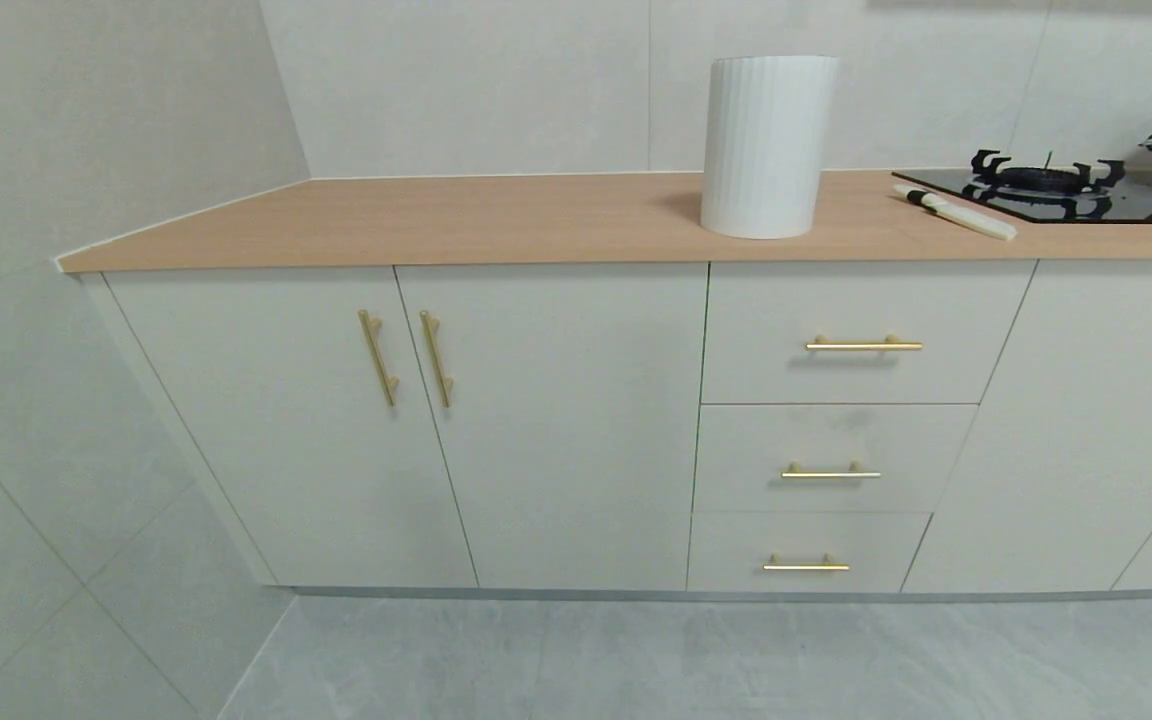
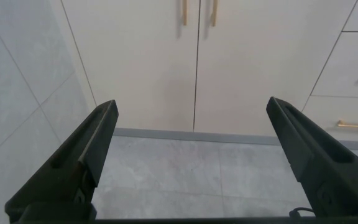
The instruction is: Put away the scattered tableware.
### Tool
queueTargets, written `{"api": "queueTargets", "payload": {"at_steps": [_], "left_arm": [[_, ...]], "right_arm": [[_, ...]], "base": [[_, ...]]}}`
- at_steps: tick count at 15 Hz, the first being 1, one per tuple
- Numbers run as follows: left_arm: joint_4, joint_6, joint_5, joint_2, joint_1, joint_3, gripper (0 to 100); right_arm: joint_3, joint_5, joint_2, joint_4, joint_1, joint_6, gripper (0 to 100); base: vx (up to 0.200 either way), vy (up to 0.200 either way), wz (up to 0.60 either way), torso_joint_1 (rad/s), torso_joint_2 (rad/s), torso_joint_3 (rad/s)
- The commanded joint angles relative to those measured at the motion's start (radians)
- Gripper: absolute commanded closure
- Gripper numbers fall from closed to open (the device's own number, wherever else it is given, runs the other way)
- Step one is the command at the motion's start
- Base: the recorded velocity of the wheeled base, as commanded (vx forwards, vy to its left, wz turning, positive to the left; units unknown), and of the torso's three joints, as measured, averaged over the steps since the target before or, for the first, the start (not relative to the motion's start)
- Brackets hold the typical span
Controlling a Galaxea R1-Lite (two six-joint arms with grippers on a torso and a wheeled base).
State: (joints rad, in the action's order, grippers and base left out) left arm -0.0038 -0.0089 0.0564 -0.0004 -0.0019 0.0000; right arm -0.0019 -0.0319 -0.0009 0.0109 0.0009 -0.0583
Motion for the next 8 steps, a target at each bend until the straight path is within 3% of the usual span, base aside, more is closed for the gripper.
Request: {"api": "queueTargets", "payload": {"at_steps": [1, 8], "left_arm": [[-0.001, 0.000, 0.000, 0.000, 0.000, 0.000, 0], [-0.001, 0.004, 0.000, 0.000, 0.000, 0.000, 0]], "right_arm": [[0.002, -0.003, 0.002, 0.006, 0.001, -0.003, 0], [0.002, -0.002, 0.002, 0.008, 0.001, -0.002, 0]], "base": [[0.000, 0.000, 0.00, 0.000, 0.00, 0.000], [0.000, 0.000, 0.00, 0.000, 0.00, 0.000]]}}
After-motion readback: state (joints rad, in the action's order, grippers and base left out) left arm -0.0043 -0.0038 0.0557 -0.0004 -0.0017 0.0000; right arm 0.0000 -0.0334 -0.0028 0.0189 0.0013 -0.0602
